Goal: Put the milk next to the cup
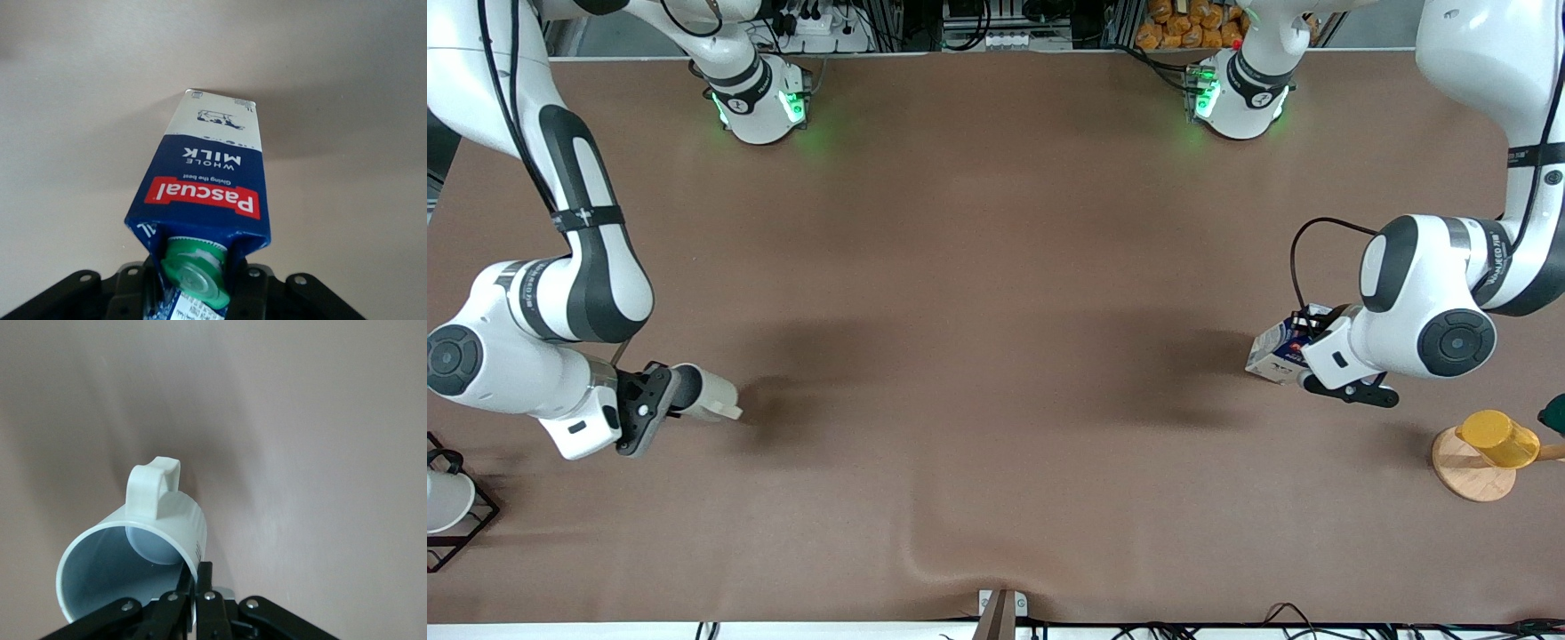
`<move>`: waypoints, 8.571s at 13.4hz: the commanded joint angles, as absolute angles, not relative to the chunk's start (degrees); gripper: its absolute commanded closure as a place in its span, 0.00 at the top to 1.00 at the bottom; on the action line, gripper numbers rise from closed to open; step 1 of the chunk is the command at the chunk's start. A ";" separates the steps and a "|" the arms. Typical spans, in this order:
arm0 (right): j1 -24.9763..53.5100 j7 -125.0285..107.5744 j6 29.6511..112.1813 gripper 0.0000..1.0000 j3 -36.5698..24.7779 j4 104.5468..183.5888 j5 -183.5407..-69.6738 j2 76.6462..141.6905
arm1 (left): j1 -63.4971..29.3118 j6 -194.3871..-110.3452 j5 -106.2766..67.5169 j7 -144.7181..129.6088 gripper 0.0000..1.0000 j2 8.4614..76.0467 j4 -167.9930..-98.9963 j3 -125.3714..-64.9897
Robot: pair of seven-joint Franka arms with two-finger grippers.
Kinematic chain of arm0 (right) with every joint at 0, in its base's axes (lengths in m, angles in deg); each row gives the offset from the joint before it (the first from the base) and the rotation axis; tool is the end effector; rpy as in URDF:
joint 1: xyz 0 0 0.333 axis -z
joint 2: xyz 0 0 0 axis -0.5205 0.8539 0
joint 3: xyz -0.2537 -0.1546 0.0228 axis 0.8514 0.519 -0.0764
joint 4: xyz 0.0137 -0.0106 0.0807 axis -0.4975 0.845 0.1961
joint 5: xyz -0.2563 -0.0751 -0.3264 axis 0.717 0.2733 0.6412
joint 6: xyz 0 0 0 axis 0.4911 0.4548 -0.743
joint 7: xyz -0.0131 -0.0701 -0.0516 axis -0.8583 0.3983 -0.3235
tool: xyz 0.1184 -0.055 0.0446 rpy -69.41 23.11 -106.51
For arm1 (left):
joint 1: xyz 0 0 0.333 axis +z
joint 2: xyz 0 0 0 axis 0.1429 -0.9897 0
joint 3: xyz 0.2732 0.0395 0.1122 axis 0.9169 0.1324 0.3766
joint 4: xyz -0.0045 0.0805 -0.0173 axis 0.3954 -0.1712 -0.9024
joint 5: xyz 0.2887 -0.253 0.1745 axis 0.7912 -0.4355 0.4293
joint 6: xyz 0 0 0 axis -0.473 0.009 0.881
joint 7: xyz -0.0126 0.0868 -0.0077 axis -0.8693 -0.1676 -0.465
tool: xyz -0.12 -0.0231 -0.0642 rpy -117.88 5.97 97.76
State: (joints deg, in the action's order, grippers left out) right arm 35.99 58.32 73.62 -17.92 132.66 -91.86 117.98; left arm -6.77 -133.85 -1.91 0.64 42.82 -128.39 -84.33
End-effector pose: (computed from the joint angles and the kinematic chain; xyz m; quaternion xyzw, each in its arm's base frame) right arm 0.7134 0.0188 0.2692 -0.8080 -0.5871 -0.0168 0.0463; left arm 0.6335 -0.0430 0.2781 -0.9786 0.0887 0.1789 0.0487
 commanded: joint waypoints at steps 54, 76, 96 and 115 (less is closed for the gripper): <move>28.27 -24.53 46.88 1.00 -17.32 125.45 -95.74 105.41 | -31.15 -136.45 -13.56 -51.03 0.39 31.75 -109.28 -99.98; 35.85 -9.80 42.04 1.00 -11.17 134.61 -92.31 84.39 | -36.96 -142.52 -12.94 -51.12 1.00 29.11 -108.84 -91.71; 34.97 -9.19 39.06 1.00 -11.61 134.52 -87.92 83.94 | -10.97 -124.67 -5.11 -16.43 1.00 58.53 -120.41 -88.28; 34.97 -9.28 39.32 1.00 -11.52 134.52 -87.83 84.21 | -4.61 -128.81 -10.03 -1.19 1.00 69.81 -128.89 -87.75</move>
State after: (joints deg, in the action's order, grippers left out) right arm 34.84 -9.10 39.23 -11.18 133.67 -87.79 84.96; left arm -5.12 -129.60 -8.62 -2.61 69.48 -129.40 -87.69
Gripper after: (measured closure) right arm 0.000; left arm 0.000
